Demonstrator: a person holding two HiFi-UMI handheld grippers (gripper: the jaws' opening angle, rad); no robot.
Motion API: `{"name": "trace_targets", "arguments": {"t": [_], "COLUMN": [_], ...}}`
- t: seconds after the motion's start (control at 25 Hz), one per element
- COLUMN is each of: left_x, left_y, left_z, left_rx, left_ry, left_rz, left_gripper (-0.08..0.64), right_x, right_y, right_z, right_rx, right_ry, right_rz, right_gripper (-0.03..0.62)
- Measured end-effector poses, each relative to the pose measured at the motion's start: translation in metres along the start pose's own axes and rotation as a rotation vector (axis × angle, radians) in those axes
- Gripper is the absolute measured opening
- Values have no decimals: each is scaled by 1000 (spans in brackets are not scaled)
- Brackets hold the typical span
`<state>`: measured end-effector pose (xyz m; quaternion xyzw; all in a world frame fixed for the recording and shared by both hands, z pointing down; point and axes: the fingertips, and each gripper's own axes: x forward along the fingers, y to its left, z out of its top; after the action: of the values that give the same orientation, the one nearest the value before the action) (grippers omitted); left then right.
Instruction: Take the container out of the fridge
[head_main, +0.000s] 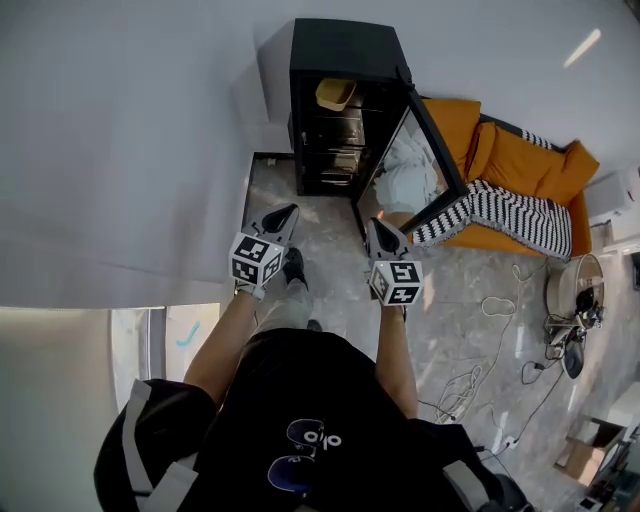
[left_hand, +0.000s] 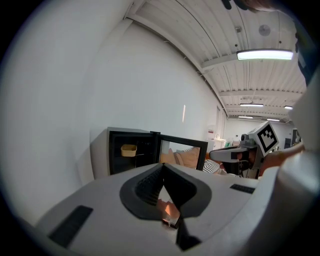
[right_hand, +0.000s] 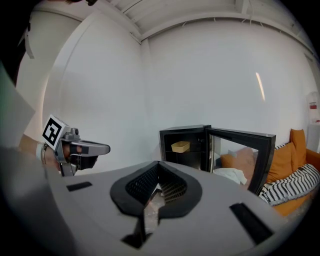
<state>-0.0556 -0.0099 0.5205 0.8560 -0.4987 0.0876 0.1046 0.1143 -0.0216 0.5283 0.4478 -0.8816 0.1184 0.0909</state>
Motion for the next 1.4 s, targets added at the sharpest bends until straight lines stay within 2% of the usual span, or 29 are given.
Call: {"name": "trace_targets", "arguments": {"t": [0.28,0.64,0.88,1.4], "left_x": [50,117,150,203], "left_y": [35,102,147,185], "left_z": [12,40,50,48], "left_rx": [-2,-13,-37,-61], "left_ry": [8,13,0,1], "left_rz": [-17,-56,-72,-132], "left_gripper": [8,8,8,8], "right_x": [51,129,179,253], "right_y": [-28,-60,-69,-83], "right_z": [12,45,63,75], "right_rx": [11,22,-4,-16], "right_ry": [12,30,53,58], "right_rz": [-14,-57,-67,-78], "right_gripper": [8,8,8,8]}}
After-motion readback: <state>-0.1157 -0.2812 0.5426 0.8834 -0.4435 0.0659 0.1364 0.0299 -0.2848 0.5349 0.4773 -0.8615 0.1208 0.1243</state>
